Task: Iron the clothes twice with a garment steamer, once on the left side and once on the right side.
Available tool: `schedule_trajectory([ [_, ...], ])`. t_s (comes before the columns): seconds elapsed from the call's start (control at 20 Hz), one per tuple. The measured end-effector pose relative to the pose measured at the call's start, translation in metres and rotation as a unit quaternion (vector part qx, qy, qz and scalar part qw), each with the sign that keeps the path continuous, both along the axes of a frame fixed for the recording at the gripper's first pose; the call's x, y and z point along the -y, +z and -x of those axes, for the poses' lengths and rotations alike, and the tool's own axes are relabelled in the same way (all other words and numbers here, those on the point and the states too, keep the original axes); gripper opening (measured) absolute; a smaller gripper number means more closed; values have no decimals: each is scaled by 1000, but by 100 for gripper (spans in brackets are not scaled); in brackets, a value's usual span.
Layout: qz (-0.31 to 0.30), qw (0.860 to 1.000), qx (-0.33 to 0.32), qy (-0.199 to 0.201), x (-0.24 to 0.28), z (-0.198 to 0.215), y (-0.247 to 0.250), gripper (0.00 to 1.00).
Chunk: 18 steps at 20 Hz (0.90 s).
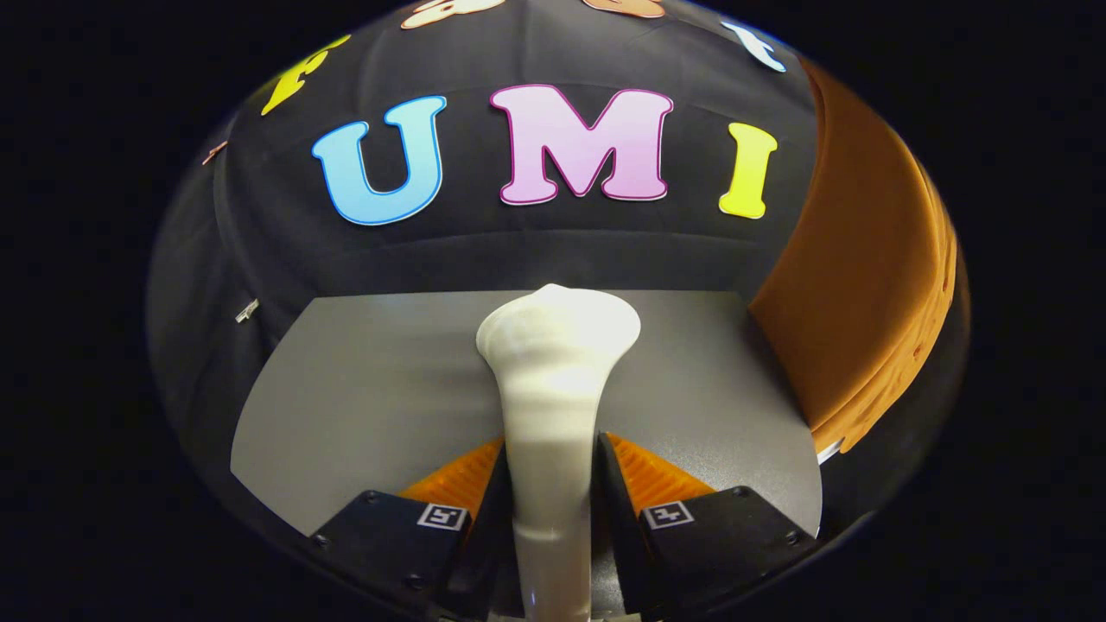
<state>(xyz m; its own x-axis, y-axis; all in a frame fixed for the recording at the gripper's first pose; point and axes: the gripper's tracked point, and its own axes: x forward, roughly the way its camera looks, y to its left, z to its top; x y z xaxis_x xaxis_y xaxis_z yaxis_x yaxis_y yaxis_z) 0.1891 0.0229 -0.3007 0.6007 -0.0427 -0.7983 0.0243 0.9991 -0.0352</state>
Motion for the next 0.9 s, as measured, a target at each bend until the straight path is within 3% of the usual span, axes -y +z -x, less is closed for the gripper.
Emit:
schedule_trajectory([
  [0.1,2,1000,0,6,-4,-2,-9,59],
  [0.15,3,1000,2,10,-7,7,19,45],
  [0.2,5,1000,6,15,-5,-3,1,45],
  [0.4,0,999,21,27,-10,-1,5,45],
  [0.9,-12,991,130,28,-19,22,86,45],
])
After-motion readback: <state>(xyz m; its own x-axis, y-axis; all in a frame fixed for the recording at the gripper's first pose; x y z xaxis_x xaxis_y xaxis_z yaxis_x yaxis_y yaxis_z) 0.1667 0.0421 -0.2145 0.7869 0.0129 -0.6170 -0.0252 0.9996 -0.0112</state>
